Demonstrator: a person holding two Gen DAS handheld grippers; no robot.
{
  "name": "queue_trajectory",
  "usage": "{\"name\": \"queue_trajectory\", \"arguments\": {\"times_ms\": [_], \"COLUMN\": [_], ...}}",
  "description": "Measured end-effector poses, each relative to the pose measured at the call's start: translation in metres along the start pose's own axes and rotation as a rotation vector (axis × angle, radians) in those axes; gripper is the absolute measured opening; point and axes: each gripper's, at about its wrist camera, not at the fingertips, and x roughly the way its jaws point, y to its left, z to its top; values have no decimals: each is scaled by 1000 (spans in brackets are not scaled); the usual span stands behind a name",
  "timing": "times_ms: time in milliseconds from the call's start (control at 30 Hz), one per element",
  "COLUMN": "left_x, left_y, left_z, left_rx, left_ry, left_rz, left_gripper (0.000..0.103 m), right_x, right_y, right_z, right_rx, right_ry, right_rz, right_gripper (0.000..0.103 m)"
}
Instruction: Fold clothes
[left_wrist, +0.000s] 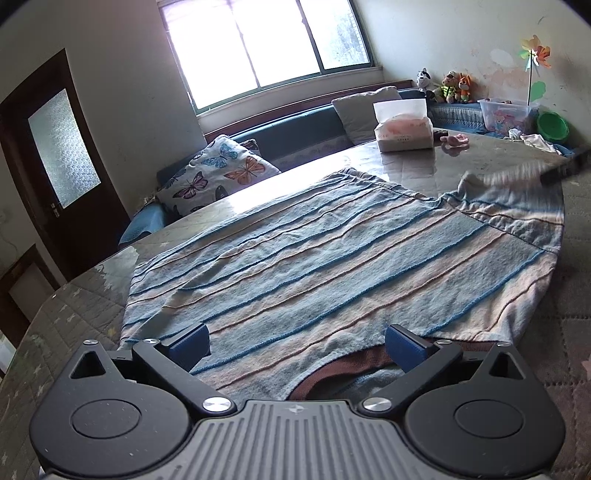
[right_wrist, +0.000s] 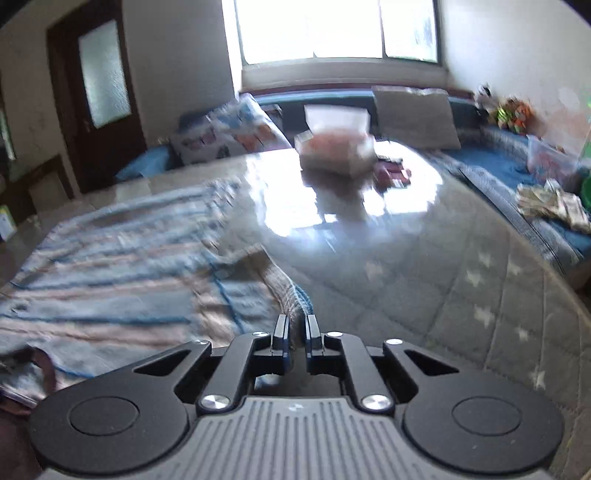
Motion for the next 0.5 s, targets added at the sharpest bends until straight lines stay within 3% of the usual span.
{"name": "queue_trajectory", "arguments": {"times_ms": [233,433,500], "left_x": [-5,-11,-12], "left_y": [8,24,30], "left_z": [-7,-15,-18], "left_rx": [-33,-67,-80], "left_ry": [0,6,11], "left_rz": [13,46,61], "left_gripper": [103,103,103], "right_x": [-22,-2,8], "right_y": [62,111,119], "right_z": [21,6,0], "right_rx": [-120,-191,-198], "right_ry": [-55,10,44], "right_rz": [179,275,293], "right_gripper": [7,8,13]}}
